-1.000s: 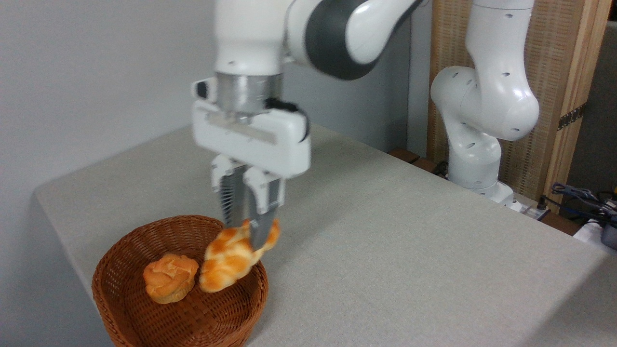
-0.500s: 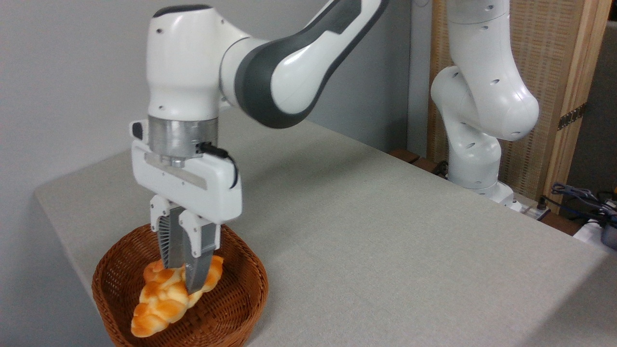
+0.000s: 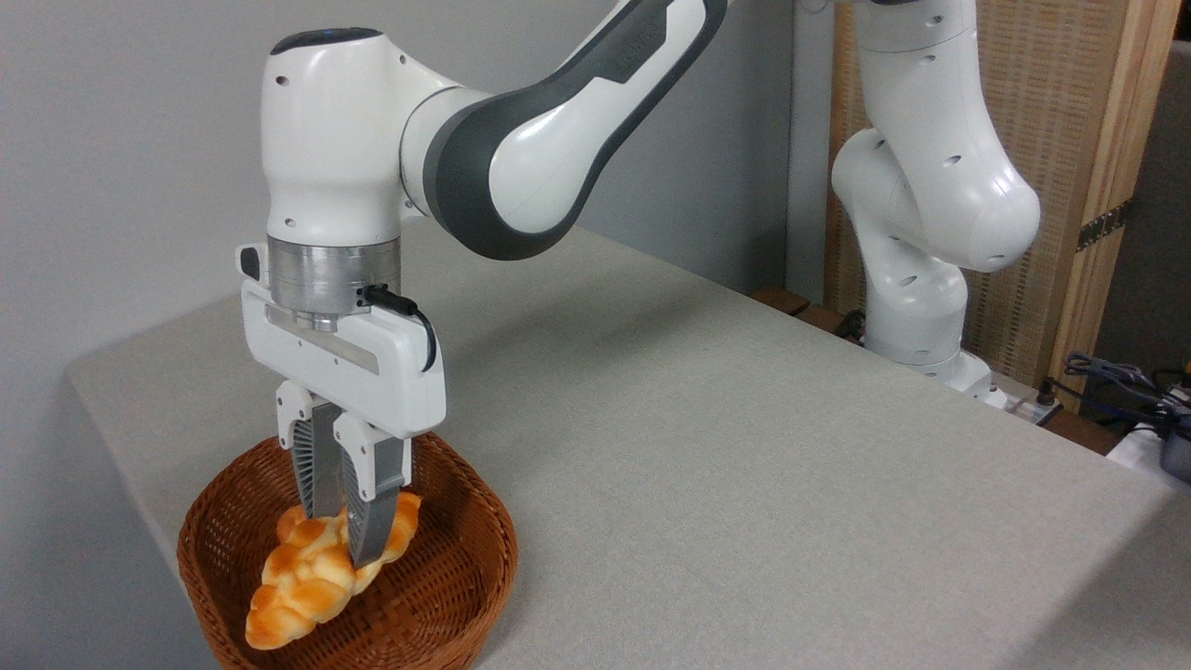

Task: Put bread into the basket
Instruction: 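Lower the roll into the basket beside the bun and open the gripper, then raise the open gripper up out of the basket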

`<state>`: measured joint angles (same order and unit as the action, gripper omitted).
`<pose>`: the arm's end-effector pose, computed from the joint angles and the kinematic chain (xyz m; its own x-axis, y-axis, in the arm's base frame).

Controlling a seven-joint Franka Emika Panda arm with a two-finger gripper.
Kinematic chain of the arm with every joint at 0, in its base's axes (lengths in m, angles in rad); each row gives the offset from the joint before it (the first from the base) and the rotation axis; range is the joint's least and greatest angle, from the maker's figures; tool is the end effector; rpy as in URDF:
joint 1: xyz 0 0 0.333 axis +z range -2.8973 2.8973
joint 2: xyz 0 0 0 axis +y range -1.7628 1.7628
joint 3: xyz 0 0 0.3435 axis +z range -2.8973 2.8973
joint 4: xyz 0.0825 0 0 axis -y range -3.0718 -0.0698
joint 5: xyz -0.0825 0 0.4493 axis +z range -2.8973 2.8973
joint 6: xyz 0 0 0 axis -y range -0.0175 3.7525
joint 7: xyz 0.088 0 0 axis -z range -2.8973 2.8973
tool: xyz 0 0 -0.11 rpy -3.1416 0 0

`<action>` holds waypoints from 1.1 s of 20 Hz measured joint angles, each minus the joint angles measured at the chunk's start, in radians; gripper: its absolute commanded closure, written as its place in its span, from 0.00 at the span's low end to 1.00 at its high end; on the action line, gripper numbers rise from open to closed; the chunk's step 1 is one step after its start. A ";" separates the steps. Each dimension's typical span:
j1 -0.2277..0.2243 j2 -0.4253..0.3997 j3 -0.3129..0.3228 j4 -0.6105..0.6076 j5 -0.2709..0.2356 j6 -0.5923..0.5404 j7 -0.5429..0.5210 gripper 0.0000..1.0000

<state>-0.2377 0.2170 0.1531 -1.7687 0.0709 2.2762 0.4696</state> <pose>0.7115 -0.0654 0.4667 0.7931 -0.5716 0.2105 -0.5324 -0.8184 -0.2163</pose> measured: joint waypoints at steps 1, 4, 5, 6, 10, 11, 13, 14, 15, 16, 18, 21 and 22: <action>0.000 0.000 0.000 0.000 0.000 -0.010 0.000 0.04; 0.000 0.000 0.000 0.000 0.000 -0.026 0.000 0.00; 0.000 0.000 0.000 0.000 0.000 -0.027 0.000 0.00; 0.000 0.000 0.000 0.000 0.000 -0.028 0.000 0.00; 0.000 0.000 0.000 0.000 0.000 -0.028 0.000 0.00; 0.000 0.000 0.000 0.000 0.000 -0.028 0.000 0.00; 0.000 0.000 0.000 0.000 0.000 -0.028 0.000 0.00; 0.000 0.000 0.000 0.000 0.000 -0.028 0.000 0.00; 0.000 0.000 0.000 0.000 0.000 -0.028 0.000 0.00; 0.000 0.000 0.000 0.000 0.000 -0.029 0.000 0.00; 0.001 0.000 0.000 0.000 0.000 -0.038 0.000 0.00; 0.001 -0.003 0.001 0.003 0.000 -0.070 0.000 0.00; 0.002 -0.005 0.002 0.003 0.000 -0.076 0.001 0.00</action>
<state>-0.2360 0.2115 0.1555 -1.7654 0.0710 2.1997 0.4705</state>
